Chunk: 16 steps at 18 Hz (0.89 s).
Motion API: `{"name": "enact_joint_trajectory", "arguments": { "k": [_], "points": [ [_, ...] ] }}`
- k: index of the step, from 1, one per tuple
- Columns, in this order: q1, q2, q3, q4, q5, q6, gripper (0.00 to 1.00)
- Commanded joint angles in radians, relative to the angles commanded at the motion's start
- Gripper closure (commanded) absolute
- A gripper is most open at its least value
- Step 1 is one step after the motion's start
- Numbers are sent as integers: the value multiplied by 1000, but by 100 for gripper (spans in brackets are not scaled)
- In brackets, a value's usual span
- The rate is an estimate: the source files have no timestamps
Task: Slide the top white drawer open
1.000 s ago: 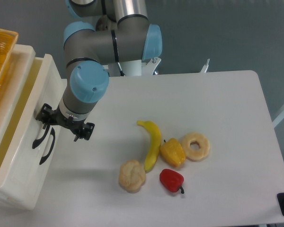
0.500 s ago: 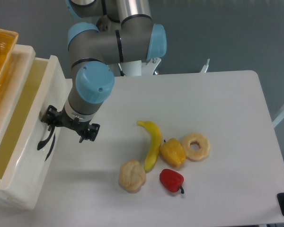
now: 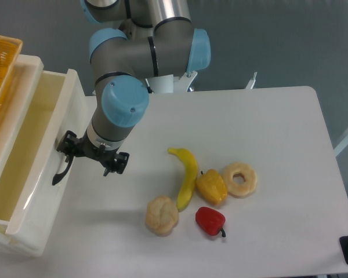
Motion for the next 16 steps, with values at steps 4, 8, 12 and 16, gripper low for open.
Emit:
{"name": "enact_joint_trajectory", "arguments": {
  "k": [4, 8, 12, 16],
  "points": [
    [18, 3, 0, 0, 0, 0, 0],
    [32, 5, 0, 0, 0, 2, 0],
    [46, 8, 2, 0, 0, 2, 0],
    [58, 6, 2, 0, 2, 2, 0]
  ]
}}
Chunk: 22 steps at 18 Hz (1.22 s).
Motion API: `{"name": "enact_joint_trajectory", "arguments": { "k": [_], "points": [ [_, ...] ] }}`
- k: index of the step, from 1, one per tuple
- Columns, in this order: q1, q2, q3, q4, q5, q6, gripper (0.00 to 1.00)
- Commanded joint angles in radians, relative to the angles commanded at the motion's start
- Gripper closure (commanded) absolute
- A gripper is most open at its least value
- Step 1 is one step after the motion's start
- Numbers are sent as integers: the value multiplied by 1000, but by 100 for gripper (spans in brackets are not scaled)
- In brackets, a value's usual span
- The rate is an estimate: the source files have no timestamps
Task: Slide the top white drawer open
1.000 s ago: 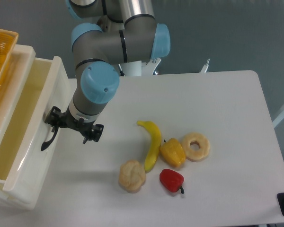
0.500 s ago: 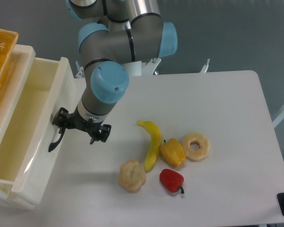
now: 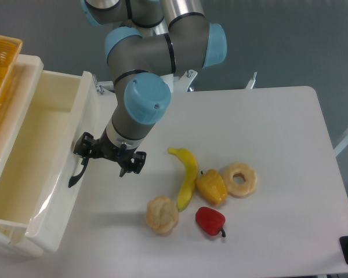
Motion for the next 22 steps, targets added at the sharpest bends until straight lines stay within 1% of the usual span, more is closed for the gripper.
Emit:
{"name": "enact_joint_trajectory", "arguments": {
  "k": [3, 14, 18, 21, 22],
  "points": [
    [18, 2, -2, -2, 0, 29, 0],
    [68, 3, 0, -2, 0, 60, 0],
    [106, 5, 5, -2, 0, 81, 0],
    [126, -8, 23, 6, 8, 93, 0],
    [130, -12, 23, 32, 40, 119, 0]
  ]
}}
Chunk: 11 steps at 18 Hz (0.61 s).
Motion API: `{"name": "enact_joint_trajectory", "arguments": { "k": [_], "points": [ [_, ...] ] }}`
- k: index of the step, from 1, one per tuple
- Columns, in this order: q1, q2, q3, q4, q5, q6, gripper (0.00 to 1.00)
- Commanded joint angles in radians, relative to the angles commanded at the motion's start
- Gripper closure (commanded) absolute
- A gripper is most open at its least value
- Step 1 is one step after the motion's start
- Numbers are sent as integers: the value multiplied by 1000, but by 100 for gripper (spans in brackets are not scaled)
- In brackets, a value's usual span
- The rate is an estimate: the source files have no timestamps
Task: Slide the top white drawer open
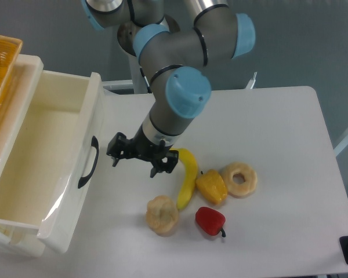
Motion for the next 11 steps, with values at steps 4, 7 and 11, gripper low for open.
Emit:
{"name": "enact_joint_trajectory", "arguments": {
  "k": [4, 7, 11],
  "points": [
    [12, -37, -5, 112, 186, 83, 0],
    [64, -52, 0, 135, 186, 159, 0],
    [123, -61, 0, 151, 187, 391, 0]
  ]
}}
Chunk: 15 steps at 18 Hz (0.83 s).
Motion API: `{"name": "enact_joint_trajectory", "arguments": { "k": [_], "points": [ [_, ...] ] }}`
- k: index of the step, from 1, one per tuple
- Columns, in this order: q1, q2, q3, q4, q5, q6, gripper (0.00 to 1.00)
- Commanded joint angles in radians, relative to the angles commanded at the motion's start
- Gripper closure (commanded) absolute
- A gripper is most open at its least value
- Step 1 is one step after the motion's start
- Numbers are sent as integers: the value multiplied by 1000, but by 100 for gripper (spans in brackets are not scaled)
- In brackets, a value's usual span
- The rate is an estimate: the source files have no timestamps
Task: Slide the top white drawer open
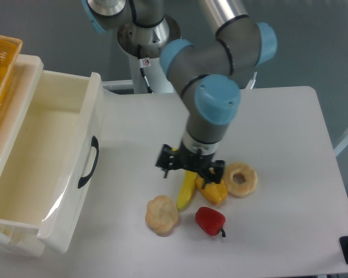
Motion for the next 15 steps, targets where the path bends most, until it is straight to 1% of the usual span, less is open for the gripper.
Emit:
{"name": "enact_joint_trajectory", "arguments": {
  "k": [4, 5, 11, 13, 15],
  "points": [
    [28, -15, -5, 0, 54, 290, 0],
    [29, -17, -8, 0, 60, 341, 0],
    [74, -43, -8, -2, 61, 563, 0],
    [78, -43, -9, -3, 63, 594, 0],
    [81, -43, -11, -3, 77, 597, 0]
  ]
}}
